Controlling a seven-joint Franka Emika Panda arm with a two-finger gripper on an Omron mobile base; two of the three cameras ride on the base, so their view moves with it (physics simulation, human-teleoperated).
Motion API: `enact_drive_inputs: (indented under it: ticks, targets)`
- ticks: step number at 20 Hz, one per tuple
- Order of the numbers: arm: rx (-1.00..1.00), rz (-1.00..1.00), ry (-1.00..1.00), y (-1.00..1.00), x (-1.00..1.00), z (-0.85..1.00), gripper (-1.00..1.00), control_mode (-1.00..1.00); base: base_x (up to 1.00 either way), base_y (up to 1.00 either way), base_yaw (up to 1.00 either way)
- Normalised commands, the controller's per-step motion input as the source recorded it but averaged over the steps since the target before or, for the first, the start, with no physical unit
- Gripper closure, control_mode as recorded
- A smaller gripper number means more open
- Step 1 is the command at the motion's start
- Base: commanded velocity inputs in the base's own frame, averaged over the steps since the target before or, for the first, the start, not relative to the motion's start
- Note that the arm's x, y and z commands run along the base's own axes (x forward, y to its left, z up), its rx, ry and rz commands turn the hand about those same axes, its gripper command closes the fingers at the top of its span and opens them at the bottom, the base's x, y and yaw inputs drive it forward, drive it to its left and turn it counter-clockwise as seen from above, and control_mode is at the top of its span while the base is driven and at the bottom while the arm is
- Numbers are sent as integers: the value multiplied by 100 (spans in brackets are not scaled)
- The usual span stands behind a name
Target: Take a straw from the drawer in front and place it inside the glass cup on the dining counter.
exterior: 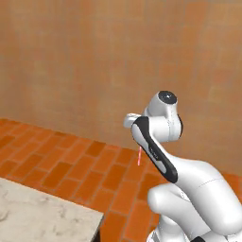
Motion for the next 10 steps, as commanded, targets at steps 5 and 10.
enact_drive_inputs:
  ticks: [5,10]
  targets:
    - [0,0,0,0,0,0,100,100,100,-49,57]
    - [0,0,0,0,0,0,100,100,96,-48,67]
